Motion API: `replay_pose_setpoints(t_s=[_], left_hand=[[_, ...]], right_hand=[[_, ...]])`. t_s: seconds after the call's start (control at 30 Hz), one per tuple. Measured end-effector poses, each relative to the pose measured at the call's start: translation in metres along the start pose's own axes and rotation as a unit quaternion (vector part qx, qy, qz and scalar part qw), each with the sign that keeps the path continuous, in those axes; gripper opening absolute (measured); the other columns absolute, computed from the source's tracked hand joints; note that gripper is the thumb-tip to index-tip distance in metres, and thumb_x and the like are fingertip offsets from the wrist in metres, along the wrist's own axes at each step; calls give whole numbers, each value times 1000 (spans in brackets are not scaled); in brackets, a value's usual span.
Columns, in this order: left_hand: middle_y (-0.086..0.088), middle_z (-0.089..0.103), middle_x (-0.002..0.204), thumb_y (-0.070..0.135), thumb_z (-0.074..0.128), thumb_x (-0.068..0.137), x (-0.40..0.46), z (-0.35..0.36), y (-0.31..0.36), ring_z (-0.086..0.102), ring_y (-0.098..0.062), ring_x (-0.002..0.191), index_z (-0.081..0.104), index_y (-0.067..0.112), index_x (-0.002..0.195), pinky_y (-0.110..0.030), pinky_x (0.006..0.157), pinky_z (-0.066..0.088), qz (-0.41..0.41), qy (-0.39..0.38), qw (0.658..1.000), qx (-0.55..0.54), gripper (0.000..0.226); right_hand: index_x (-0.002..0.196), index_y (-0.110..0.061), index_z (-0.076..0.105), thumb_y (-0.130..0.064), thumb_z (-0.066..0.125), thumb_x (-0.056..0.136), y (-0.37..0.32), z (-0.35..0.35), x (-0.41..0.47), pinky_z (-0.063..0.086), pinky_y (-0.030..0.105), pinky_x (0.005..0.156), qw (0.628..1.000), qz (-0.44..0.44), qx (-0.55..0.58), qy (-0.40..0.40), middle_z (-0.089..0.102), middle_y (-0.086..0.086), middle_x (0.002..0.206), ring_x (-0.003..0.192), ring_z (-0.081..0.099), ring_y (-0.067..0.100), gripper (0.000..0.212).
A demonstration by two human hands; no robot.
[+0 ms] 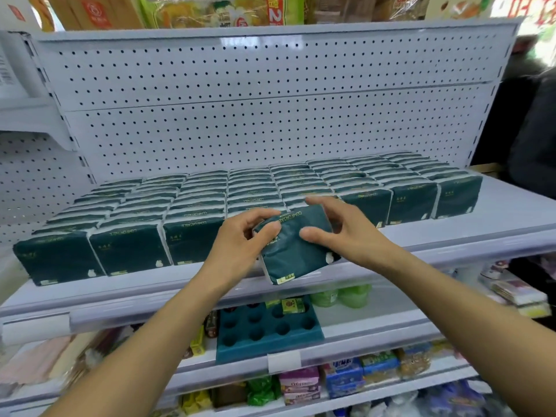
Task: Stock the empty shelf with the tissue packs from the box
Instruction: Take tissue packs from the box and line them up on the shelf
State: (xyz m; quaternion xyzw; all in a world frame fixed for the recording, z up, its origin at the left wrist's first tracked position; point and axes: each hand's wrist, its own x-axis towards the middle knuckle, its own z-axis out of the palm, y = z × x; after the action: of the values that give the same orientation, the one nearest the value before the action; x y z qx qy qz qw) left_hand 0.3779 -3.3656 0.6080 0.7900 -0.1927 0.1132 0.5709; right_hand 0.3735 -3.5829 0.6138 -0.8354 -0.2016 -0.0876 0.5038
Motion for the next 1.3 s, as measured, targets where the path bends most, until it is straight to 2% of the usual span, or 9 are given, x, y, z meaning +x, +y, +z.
replay_pose_setpoints(t_s=[0.07, 0.17, 0.27, 0.47, 0.6, 0.7, 0.87, 1.0, 1.3], left_hand=[[14, 71, 93, 29, 65, 93, 2, 16, 5, 64, -30, 86, 70, 39, 104, -44, 75, 57, 22, -13, 1000, 6, 15], [19, 66, 95, 41, 55, 97, 8, 43, 13, 60, -4, 86, 65, 34, 116, -26, 77, 48, 68, -9, 996, 57, 23], [17, 57, 125, 54, 41, 98, 24, 67, 13, 51, -3, 115, 51, 32, 134, -29, 101, 40, 129, 29, 976, 175, 44], [6, 7, 164, 58, 51, 92, 52, 104, -7, 4, -13, 151, 4, 24, 157, -48, 120, -11, 152, 13, 839, 522, 87], [4, -13, 164, 63, 45, 93, 57, 111, -19, -15, -14, 150, -18, 24, 153, -52, 117, -17, 103, -23, 773, 625, 95], [5, -8, 164, 59, 46, 94, 57, 111, -21, -11, -14, 151, -16, 25, 154, -52, 117, -18, 86, -14, 768, 635, 92], [6, -5, 165, 56, 47, 95, 60, 114, -20, -7, -13, 151, -12, 26, 155, -49, 116, -21, 75, -6, 766, 638, 88], [5, 5, 165, 54, 53, 93, 60, 115, -22, 2, -14, 152, -2, 26, 156, -49, 116, -19, 84, 11, 772, 630, 89], [5, 13, 164, 54, 57, 91, 60, 116, -24, 9, -14, 151, 4, 26, 157, -49, 117, -17, 90, 18, 765, 638, 89]], right_hand=[[125, -24, 56, -20, 77, 82, 2, -13, -9, 49, 14, 69, 1000, 7, 20, 0, 69, -15, 91, 80, 63, -5, 48], [118, -15, 57, -5, 75, 81, 17, -53, -16, 42, 7, 60, 999, 13, 28, 31, 63, -25, 64, 61, 57, -9, 42], [116, -15, 55, -4, 76, 80, 33, -96, -23, 42, 5, 56, 996, 29, 15, 78, 62, -29, 61, 60, 58, -8, 44], [108, -16, 60, -13, 81, 76, 87, -150, -17, 57, 23, 77, 985, 63, -7, 158, 73, -3, 97, 90, 69, 12, 38], [112, -18, 59, -18, 79, 78, 117, -143, -15, 54, 19, 73, 985, 57, -63, 153, 69, -1, 101, 87, 65, 5, 39], [127, -23, 56, -31, 76, 81, 131, -137, -10, 49, 31, 82, 975, 59, -134, 165, 61, -2, 109, 95, 56, 21, 50], [137, -19, 50, -32, 75, 82, 132, -123, 2, 41, 28, 80, 964, 16, -187, 190, 50, 0, 105, 81, 49, 14, 61], [131, -19, 48, -26, 77, 81, 129, -116, 9, 43, 27, 87, 968, 17, -147, 204, 50, -5, 120, 99, 49, 10, 58], [122, -22, 54, -25, 74, 85, 127, -115, 11, 49, 33, 69, 956, -19, -224, 188, 45, -3, 119, 70, 53, 17, 42]])
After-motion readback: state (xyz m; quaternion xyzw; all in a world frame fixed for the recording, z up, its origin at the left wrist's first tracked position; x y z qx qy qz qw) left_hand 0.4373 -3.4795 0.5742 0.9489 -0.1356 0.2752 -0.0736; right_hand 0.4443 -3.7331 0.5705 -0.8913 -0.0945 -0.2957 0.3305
